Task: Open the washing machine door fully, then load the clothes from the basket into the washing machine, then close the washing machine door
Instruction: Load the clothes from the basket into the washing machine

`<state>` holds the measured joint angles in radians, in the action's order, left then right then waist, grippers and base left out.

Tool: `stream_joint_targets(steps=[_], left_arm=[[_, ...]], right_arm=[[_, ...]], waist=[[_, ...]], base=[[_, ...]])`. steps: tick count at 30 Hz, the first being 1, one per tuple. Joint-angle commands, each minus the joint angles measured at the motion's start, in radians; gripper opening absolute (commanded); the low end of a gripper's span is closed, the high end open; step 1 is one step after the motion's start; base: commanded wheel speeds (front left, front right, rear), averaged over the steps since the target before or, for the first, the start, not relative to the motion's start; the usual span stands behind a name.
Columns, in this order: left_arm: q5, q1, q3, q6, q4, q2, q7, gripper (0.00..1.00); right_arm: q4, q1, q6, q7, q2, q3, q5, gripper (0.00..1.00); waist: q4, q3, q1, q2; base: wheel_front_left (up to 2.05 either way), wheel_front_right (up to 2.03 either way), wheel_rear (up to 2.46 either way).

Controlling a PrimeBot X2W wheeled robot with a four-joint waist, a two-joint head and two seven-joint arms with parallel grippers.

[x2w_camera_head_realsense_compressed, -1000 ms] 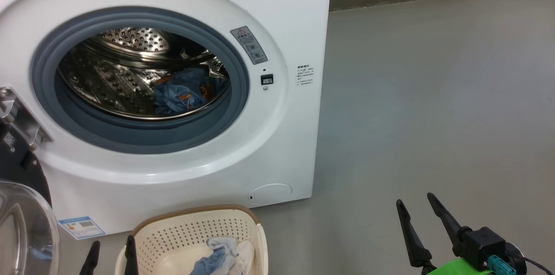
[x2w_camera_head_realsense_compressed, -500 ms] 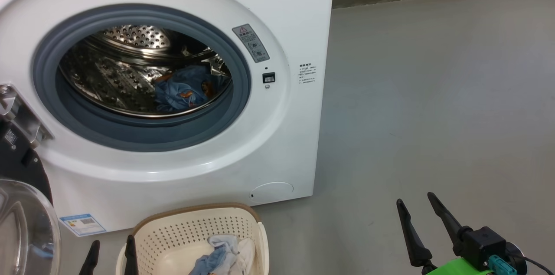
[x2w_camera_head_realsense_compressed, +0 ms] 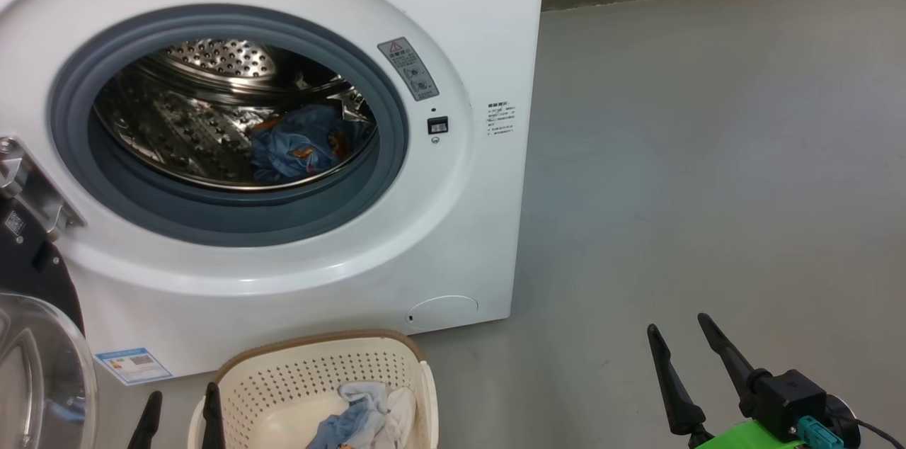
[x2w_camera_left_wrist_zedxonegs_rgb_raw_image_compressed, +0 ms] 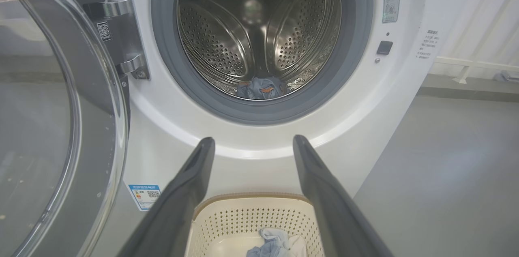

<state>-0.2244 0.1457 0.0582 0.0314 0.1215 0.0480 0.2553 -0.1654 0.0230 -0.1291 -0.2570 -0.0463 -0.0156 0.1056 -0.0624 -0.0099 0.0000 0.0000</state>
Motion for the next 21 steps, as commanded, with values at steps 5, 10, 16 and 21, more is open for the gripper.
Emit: stream_joint_targets(steps=[5, 10, 16, 21], left_arm=[[0.004, -0.014, 0.037, 0.005, -0.030, 0.005, 0.006, 1.00], [0.004, -0.016, 0.038, 0.007, -0.029, 0.005, 0.006, 1.00], [0.005, -0.015, 0.039, 0.009, -0.027, 0.005, 0.006, 1.00], [0.008, -0.016, 0.039, 0.011, -0.027, 0.004, 0.006, 1.00]], right_arm=[[0.028, -0.017, -0.002, -0.005, -0.004, -0.021, -0.009, 1.00], [0.026, -0.018, -0.002, -0.005, -0.004, -0.021, -0.010, 1.00], [0.026, -0.018, -0.002, -0.005, -0.004, -0.023, -0.009, 1.00], [0.027, -0.018, -0.002, -0.005, -0.004, -0.023, -0.008, 1.00]], waist=[[0.000, 0.003, 0.0000, 0.0000], [0.000, 0.006, 0.0000, 0.0000], [-0.002, 0.007, 0.0000, 0.0000], [-0.004, 0.008, 0.0000, 0.0000]], base=[[0.00, 0.00, 0.00], [0.00, 0.00, 0.00], [0.00, 0.00, 0.00], [0.00, 0.00, 0.00]])
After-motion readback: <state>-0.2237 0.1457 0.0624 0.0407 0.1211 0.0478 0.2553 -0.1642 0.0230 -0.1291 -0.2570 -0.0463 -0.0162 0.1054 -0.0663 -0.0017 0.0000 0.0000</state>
